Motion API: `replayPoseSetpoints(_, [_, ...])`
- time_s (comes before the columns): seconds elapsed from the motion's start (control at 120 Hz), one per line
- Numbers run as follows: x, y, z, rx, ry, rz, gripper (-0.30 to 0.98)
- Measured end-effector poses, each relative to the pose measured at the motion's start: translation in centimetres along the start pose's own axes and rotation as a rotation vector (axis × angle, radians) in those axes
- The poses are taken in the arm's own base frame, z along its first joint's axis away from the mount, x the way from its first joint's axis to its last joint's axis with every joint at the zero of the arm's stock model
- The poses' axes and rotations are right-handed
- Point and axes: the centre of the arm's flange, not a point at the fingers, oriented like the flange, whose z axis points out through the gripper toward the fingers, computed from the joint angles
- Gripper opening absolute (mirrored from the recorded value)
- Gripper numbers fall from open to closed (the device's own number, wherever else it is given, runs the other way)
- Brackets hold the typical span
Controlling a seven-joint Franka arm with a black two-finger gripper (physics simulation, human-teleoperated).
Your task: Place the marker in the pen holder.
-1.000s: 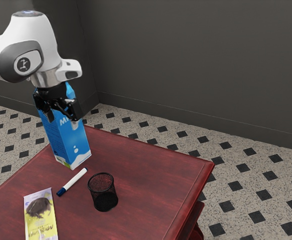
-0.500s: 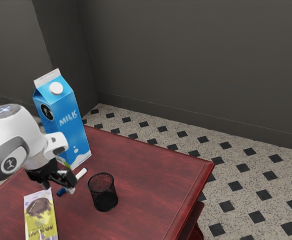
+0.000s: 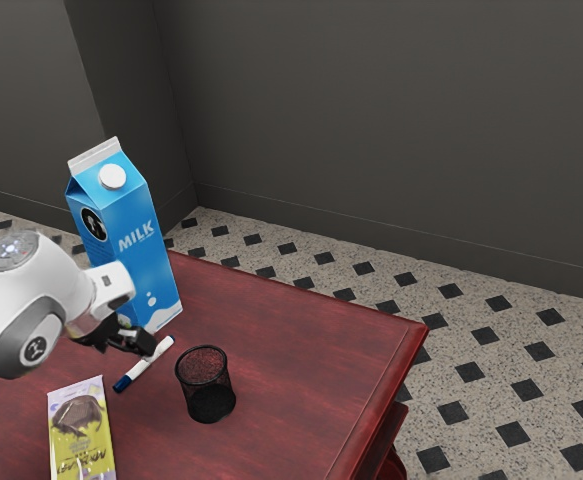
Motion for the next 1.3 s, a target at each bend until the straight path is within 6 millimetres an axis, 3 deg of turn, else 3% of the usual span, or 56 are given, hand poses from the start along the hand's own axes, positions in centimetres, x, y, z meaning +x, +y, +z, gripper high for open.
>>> replayPoseSetpoints(0.217, [-0.2,-0.2,2.4,0.000,-0.017,0.011,0.69])
replayPoseSetpoints(0.367, [1.3,-0.1,4.5,-0.001,-0.027,0.021,0.68])
replayPoseSetpoints(0.55, [1.4,-1.7,6.1,0.011,-0.043,-0.012,0.68])
replayPoseSetpoints(0.8, [2.8,-2.5,7.4,0.016,-0.035,-0.020,0.67])
replayPoseSetpoints(1.042, [3.3,-1.3,8.6,0.005,-0.033,0.019,0.67])
replayPoseSetpoints(1.3, [3.6,-2.9,9.0,0.020,-0.028,-0.003,0.66])
